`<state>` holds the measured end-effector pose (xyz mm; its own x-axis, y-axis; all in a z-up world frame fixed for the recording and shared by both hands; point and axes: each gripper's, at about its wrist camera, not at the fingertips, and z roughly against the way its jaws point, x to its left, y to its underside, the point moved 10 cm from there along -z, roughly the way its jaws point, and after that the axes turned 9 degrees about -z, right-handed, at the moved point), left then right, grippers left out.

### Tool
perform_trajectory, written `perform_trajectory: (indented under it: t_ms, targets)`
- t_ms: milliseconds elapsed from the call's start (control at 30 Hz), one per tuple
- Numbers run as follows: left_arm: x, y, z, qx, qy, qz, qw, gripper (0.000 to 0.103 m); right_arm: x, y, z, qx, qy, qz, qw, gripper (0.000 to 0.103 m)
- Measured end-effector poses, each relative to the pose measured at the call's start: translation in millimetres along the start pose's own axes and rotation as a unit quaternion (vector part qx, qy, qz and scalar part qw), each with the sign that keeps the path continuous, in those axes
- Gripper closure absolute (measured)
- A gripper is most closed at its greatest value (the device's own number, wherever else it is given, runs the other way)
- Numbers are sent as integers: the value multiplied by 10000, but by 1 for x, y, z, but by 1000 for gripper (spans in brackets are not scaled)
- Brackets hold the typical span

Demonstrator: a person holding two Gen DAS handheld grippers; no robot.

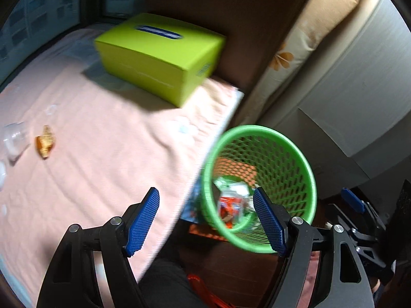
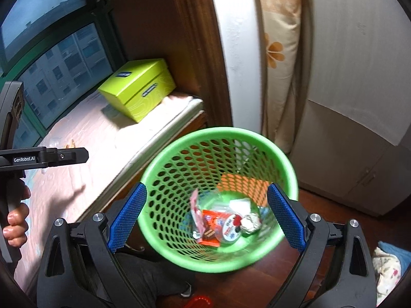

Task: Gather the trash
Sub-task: 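Return both grippers to the bed and grasp the clear dome lid with the left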

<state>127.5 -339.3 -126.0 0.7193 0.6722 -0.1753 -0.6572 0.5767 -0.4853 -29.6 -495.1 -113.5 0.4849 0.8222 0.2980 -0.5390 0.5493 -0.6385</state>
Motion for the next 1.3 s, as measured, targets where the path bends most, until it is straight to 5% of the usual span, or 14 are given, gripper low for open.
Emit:
perform_trajectory:
  t_ms: [300,733,967,1300]
  targets:
    - [128,20,44,-206,-990,621,9929,30,74,0,-25,233,-420,417,9980,9]
    - [323,76,82,-105,-2390,1518,9590,31,189,3,-68,668,-1013,1005,9875,9]
    - [381,93,59,185,-2444,1749,9536,35,251,8,-99,895,-1277,1429,9774,10]
    - [394,87,39,55,-2133,1735,9615,36,326,16,-135,1144,-1606,1924,9613,14]
